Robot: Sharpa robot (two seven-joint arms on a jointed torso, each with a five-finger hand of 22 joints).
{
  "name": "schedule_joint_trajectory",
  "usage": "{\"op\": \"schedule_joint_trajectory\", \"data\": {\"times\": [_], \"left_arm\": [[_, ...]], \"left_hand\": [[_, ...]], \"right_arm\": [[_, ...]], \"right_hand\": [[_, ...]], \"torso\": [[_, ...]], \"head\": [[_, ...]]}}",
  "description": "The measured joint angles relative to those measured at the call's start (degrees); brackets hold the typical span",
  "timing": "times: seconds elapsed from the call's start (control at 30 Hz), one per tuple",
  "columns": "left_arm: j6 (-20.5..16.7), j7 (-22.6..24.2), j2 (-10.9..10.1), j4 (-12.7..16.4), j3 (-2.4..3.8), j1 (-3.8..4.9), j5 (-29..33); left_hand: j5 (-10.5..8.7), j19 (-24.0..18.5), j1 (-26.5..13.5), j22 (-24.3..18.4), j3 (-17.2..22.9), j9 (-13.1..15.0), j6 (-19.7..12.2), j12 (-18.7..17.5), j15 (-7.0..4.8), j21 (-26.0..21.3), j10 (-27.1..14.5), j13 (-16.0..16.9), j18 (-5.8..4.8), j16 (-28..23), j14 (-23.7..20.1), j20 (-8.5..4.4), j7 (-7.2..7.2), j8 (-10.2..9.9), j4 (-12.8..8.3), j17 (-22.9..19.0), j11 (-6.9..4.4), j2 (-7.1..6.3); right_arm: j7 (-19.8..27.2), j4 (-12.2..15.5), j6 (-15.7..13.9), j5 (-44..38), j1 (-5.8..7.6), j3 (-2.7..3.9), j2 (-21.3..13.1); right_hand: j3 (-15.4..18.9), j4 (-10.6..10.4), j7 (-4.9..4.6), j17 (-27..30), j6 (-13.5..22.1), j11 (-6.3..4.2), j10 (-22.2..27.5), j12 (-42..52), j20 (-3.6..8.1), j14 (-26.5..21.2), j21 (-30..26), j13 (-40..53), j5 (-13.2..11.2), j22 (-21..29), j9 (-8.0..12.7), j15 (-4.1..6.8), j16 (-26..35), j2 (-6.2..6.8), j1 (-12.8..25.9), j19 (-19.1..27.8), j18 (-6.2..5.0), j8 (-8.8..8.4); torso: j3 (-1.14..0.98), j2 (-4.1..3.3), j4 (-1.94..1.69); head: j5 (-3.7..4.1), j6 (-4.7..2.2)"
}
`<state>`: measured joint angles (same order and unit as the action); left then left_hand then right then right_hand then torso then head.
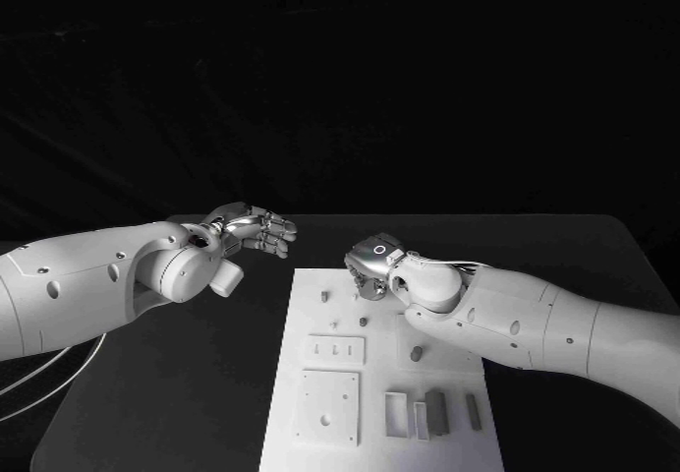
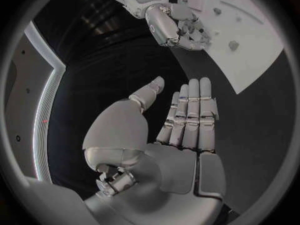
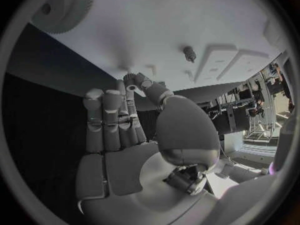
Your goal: Assemble the parts on the task board
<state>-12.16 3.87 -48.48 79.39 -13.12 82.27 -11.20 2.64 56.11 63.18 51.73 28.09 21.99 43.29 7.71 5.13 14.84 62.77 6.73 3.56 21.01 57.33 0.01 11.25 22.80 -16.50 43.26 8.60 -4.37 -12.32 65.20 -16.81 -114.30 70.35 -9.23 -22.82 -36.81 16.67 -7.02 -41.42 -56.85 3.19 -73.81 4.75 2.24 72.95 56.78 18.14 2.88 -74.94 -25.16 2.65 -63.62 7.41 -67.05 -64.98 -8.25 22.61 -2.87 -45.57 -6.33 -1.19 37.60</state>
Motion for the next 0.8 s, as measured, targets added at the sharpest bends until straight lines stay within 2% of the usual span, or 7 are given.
{"op": "schedule_joint_trajectory", "data": {"times": [0.03, 0.13, 0.37, 0.57, 0.8], "left_arm": [[0.0, 0.0, -0.1, 0.0, 0.0, 0.0, 0.0], [0.0, 0.0, -0.1, 0.0, 0.0, 0.0, -0.1], [0.0, 0.0, -0.1, 0.0, 0.0, 0.0, -0.1], [0.0, 0.0, 0.0, 0.0, 0.0, 0.0, -0.2], [0.0, 0.0, -0.1, 0.0, 0.0, 0.0, -0.2]], "left_hand": [[0.0, 0.0, 0.3, 0.0, 0.3, 0.0, 0.0, -0.1, 0.0, 0.0, 0.1, 0.0, -0.01, -0.2, 0.0, 0.0, 0.0, 0.0, 0.0, 0.1, 0.05, 0.32], [0.0, 0.0, 0.6, 0.0, 0.4, 0.0, 0.0, -0.2, 0.0, 0.0, 0.1, 0.1, -0.03, -0.4, 0.0, 0.0, 0.0, 0.0, 0.1, 0.1, 0.06, 0.16], [0.0, 0.0, 0.6, 0.1, 0.4, 0.0, 0.0, -0.2, 0.0, 0.0, 0.1, 0.1, -0.06, -0.4, 0.0, 0.0, 0.0, 0.0, 0.1, 0.2, 0.06, 0.16], [0.0, 0.0, 0.6, 0.1, 0.4, 0.0, 0.0, -0.5, 0.0, 0.0, 0.1, 0.0, -0.16, -0.4, 0.0, 0.0, 0.0, 0.0, 0.1, 0.3, 0.06, 0.16], [0.0, 0.0, 0.6, 0.1, 0.4, 0.0, 0.0, -0.5, 0.0, 0.0, 0.1, 0.0, -0.13, -0.4, 0.0, 0.0, 0.0, 0.0, 0.1, 0.3, 0.06, 0.16]], "right_arm": [[0.0, -0.1, 0.0, 0.0, -0.01, -0.01, 0.0], [0.0, -0.2, 0.0, 0.0, -0.04, -0.02, 0.0], [-0.1, -0.5, 0.0, 0.0, -0.07, -0.08, 0.3], [-0.1, -0.9, 0.0, 0.3, -0.15, -0.15, 0.5], [-0.1, -1.3, 0.1, 0.8, -0.27, -0.22, 0.6]], "right_hand": [[0.0, 0.0, -0.1, 0.0, 0.1, 0.11, 0.1, -0.2, 0.0, 0.0, 0.0, -0.1, 0.0, 0.0, 0.1, 0.0, 0.0, 0.51, 0.0, 0.0, 0.0, -0.1], [-0.1, -0.1, -0.27, 0.1, 0.3, 0.32, 0.3, -0.3, 0.0, 0.0, 0.0, -0.3, 0.0, 0.0, 0.2, 0.0, 0.0, 1.13, 0.0, 0.0, -0.01, -0.38], [-0.1, -0.1, -0.38, 0.1, 0.4, 0.32, 0.3, -0.3, -0.01, -0.2, 0.0, -0.3, 0.0, 0.0, 0.2, -0.2, 0.0, 1.51, 0.4, 0.0, -0.01, -0.39], [-0.2, -0.2, -0.94, 0.2, 1.6, 1.35, 1.3, -0.8, -0.01, -0.5, -0.3, -0.7, 0.2, 0.0, 0.2, -0.49, 0.0, 2.17, 1.1, 0.0, -0.04, -1.24], [-0.2, -0.2, -1.49, 0.2, 2.9, 1.63, 2.5, -0.8, -0.2, -0.9, -0.6, -1.0, 0.2, 0.0, 0.2, -0.89, 0.0, 2.7, 1.1, 0.2, -0.06, -2.0]], "torso": [[0.01, 0.0, 0.0], [0.0, -0.01, -0.01], [0.03, -0.01, -0.04], [0.02, -0.01, -0.04], [0.02, -0.02, -0.05]], "head": [[0.01, -0.01], [0.05, -0.08], [0.1, -0.15], [0.07, -0.16], [0.02, -0.16]]}}
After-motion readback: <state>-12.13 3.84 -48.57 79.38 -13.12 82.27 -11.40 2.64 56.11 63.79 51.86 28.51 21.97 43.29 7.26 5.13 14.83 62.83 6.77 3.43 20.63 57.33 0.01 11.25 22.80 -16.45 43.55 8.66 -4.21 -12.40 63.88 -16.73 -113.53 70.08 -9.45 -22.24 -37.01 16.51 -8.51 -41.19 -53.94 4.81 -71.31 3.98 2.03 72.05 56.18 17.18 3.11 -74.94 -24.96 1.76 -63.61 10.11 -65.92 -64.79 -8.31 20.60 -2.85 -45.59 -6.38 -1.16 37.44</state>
